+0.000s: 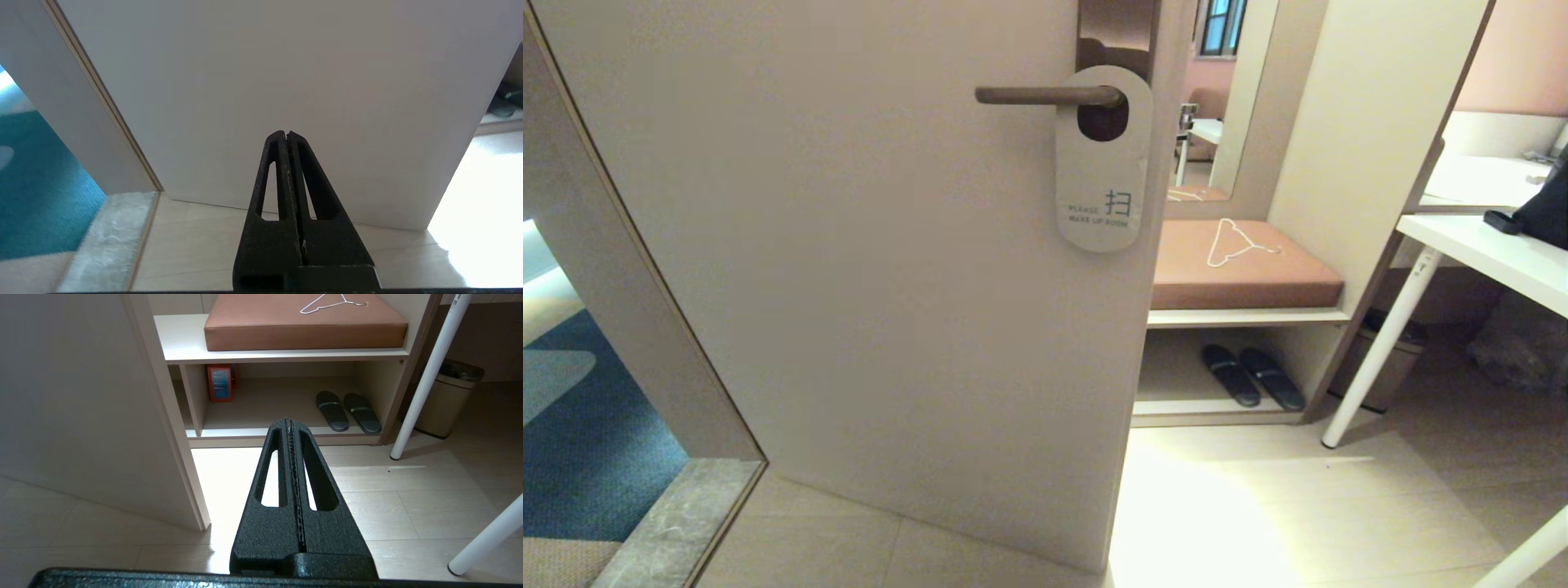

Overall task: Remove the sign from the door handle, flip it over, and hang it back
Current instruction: Take down the sign

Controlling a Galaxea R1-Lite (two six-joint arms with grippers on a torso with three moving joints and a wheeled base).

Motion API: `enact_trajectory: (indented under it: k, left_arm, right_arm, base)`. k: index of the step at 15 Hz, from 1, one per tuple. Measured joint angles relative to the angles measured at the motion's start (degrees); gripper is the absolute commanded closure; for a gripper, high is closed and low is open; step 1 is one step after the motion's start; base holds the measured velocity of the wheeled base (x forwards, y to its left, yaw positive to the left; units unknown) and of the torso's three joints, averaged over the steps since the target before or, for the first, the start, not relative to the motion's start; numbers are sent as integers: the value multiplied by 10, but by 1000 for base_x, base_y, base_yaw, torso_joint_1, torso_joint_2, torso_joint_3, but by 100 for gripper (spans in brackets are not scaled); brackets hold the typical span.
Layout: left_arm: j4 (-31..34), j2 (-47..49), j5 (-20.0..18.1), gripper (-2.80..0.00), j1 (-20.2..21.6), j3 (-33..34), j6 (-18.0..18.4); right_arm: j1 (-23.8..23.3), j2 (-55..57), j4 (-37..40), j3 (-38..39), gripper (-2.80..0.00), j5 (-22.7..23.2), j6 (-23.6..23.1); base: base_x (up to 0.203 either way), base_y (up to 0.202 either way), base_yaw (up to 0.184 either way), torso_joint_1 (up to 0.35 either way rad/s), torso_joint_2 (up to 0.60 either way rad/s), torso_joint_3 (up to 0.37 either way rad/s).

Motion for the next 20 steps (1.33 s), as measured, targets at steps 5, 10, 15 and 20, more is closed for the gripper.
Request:
enact_trajectory:
  k: [5, 10, 15, 20]
  left_arm:
    - [-2, 0, 7, 0, 0, 0, -48]
    - [-2, 0, 8, 0, 0, 0, -48]
    - [-2, 0, 8, 0, 0, 0, -48]
    - [-3, 0, 8, 0, 0, 0, -48]
  right_arm:
    - [0, 0, 0, 0, 0, 0, 0]
    - [0, 0, 0, 0, 0, 0, 0]
    - [0, 0, 0, 0, 0, 0, 0]
    - [0, 0, 0, 0, 0, -1, -1]
  base:
    - [0, 0, 0, 0, 0, 0]
    - [0, 0, 0, 0, 0, 0]
    - [0, 0, 0, 0, 0, 0]
    - [0, 0, 0, 0, 0, 0]
